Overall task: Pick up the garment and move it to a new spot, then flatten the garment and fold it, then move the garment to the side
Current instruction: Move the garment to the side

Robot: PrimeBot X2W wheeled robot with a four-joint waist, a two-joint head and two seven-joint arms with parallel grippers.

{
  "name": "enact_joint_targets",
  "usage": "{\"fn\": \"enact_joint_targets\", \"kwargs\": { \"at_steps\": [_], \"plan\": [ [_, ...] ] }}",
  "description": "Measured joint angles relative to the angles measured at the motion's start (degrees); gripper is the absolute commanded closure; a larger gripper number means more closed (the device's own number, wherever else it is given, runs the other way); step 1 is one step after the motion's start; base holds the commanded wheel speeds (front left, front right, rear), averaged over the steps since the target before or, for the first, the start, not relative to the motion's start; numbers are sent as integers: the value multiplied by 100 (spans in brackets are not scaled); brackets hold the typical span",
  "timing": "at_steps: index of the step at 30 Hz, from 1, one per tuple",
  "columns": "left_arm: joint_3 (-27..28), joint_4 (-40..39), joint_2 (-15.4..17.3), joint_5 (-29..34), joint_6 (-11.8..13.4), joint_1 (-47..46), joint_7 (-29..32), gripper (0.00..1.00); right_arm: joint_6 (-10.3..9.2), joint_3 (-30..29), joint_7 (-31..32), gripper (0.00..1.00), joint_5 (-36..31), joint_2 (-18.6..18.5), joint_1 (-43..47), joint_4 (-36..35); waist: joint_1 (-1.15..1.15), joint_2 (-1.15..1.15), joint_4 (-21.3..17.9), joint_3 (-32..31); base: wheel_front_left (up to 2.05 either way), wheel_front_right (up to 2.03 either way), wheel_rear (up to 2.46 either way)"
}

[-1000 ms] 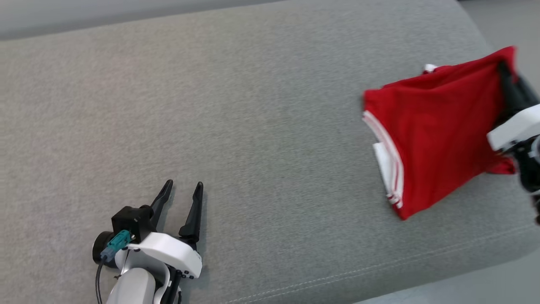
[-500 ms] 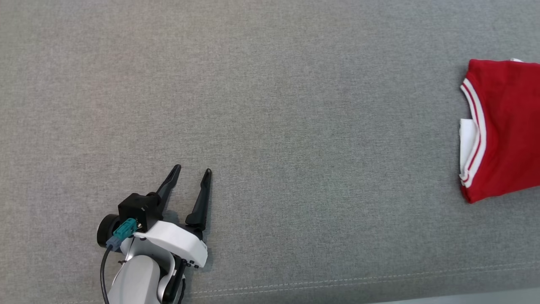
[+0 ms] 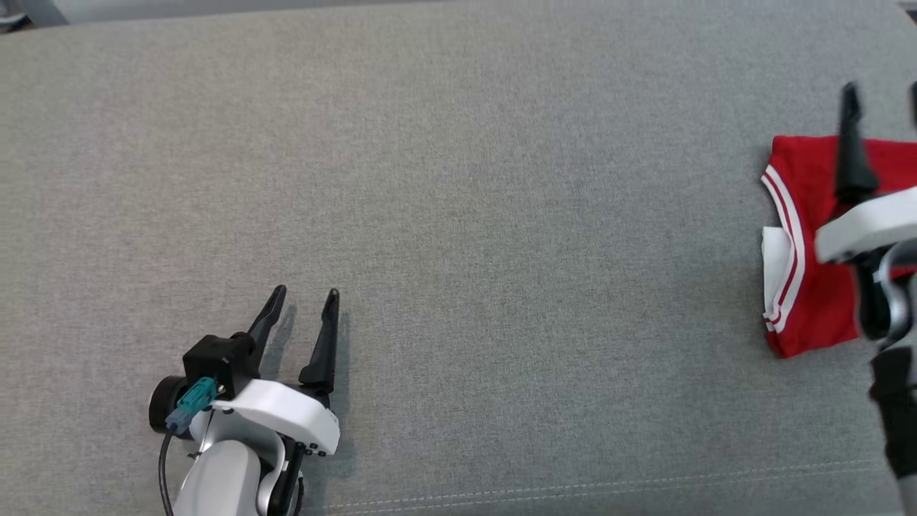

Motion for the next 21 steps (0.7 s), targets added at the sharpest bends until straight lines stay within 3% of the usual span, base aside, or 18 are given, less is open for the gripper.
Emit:
{"fn": "enact_joint_targets", "kwargs": {
  "at_steps": [10,21],
  "plan": [
    [196,-301,-1,309,252,397,0,0,0,379,0,0,216,386,1083,-791,0,0,179,-486,0,0,0],
    [591,-512,3,545,502,1034,0,0,-1,443,0,0,170,603,2148,-875,0,0,361,-1252,0,0,0]
  ]
}}
